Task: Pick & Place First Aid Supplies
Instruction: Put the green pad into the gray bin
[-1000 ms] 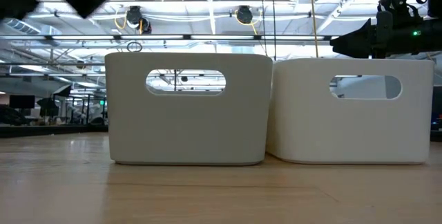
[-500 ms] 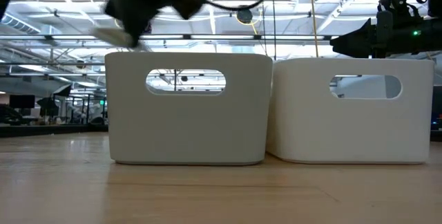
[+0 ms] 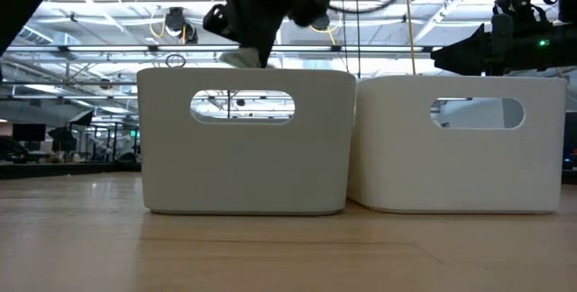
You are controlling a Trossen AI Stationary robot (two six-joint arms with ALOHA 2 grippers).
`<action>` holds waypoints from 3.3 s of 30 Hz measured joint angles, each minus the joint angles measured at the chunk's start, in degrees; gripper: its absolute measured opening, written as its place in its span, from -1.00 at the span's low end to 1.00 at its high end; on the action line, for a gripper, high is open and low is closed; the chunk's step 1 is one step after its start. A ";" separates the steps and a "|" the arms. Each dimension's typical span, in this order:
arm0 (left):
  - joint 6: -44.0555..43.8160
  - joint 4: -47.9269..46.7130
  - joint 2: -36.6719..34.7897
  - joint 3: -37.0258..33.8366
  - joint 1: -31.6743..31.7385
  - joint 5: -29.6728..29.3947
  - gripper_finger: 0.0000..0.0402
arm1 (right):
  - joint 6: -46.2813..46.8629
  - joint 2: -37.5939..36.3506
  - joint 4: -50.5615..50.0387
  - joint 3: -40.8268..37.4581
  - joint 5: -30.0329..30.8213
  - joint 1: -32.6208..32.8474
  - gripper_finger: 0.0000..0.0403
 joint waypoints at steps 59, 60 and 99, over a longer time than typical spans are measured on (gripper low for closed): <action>-26.92 0.02 -1.87 -4.77 -0.16 -6.29 0.49 | 0.00 0.01 -0.01 -0.01 0.00 0.00 0.38; -27.87 -0.04 -2.89 -5.92 -0.04 -6.30 0.49 | 0.01 0.02 -0.01 -0.01 -0.01 0.00 0.39; -84.03 12.29 -10.20 -21.04 -32.75 -0.64 0.54 | -0.01 0.02 0.00 -0.01 -0.01 0.02 0.39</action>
